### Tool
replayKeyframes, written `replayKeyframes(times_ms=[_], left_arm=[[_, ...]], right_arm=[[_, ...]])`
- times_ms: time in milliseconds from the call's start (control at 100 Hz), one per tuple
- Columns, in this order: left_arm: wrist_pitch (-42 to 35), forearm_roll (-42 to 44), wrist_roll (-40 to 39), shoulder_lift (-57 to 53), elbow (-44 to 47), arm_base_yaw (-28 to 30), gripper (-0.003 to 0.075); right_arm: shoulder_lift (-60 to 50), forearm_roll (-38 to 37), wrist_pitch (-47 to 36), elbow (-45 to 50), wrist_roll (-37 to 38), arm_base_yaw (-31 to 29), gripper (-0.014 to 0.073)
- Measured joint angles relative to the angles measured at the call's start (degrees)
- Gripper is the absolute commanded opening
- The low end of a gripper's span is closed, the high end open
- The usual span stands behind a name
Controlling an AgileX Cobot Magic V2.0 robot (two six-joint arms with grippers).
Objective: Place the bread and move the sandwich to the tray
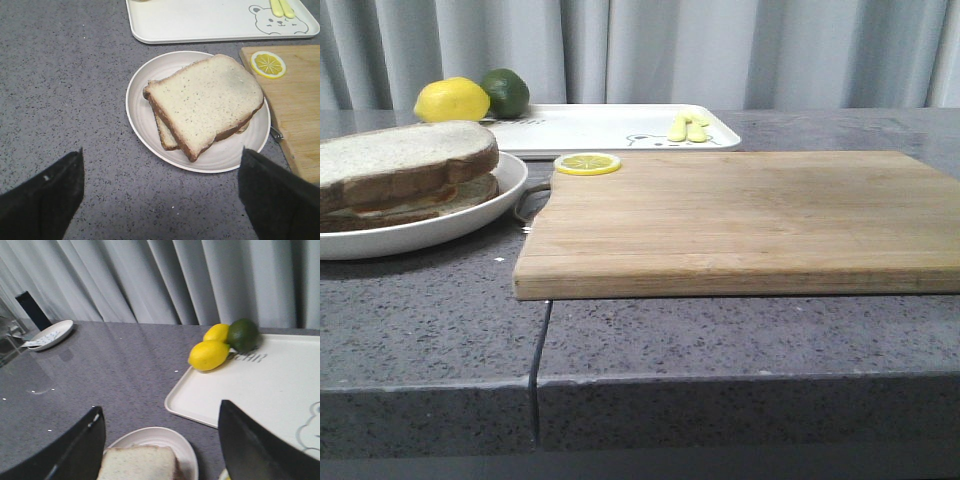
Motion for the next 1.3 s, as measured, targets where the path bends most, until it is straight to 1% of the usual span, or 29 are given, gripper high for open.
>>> replayKeyframes(times_ms=[40, 50, 180, 190, 230, 320, 480, 690, 830, 1030, 1150, 1300], left_arm=[[0.0, 0.0, 0.0, 0.0, 0.0, 0.0, 0.0585], [0.0, 0.0, 0.0, 0.0, 0.0, 0.0, 0.0585], [0.0, 0.0, 0.0, 0.0, 0.0, 0.0, 0.0585], [0.0, 0.0, 0.0, 0.0, 0.0, 0.0, 0.0585], [0.0, 0.0, 0.0, 0.0, 0.0, 0.0, 0.0585], [0.0, 0.0, 0.0, 0.0, 0.0, 0.0, 0.0585], [0.0, 0.0, 0.0, 0.0, 0.0, 0.0, 0.0585], [0.0, 0.0, 0.0, 0.0, 0.0, 0.0, 0.0585], [0.0, 0.0, 0.0, 0.0, 0.0, 0.0, 0.0585], [0.0, 0.0, 0.0, 0.0, 0.0, 0.0, 0.0585], [0.0, 0.0, 0.0, 0.0, 0.0, 0.0, 0.0585], [0.0, 0.0, 0.0, 0.0, 0.0, -0.1, 0.0585]], right_arm=[[-1.9, -4.2, 1.0, 0.8, 2.5, -1.3, 0.0492], [-2.2, -4.2, 1.0, 1.0, 2.9, -1.5, 0.0492], [-9.0, -18.0, 3.4, 4.9, 10.9, -5.5, 0.0492], [-9.4, -18.0, 3.4, 5.2, 11.3, -5.7, 0.0492], [-11.8, -22.3, 3.8, 6.7, 13.3, -6.9, 0.0492], [-17.4, -29.2, 4.1, 10.5, 16.9, -9.1, 0.0492], [-28.1, -38.2, 2.6, 17.6, 21.5, -11.8, 0.0492], [-41.9, -48.8, 0.7, 27.5, 27.3, -13.3, 0.0492], [-48.7, -52.1, 0.9, 33.6, 29.8, -14.3, 0.0492], [-55.7, -52.7, 1.7, 41.2, 30.3, -16.1, 0.0492], [-57.7, -52.8, 3.2, 44.3, 30.3, -16.5, 0.0489], [-57.9, -52.9, 4.2, 45.7, 30.3, -16.5, 0.0489]])
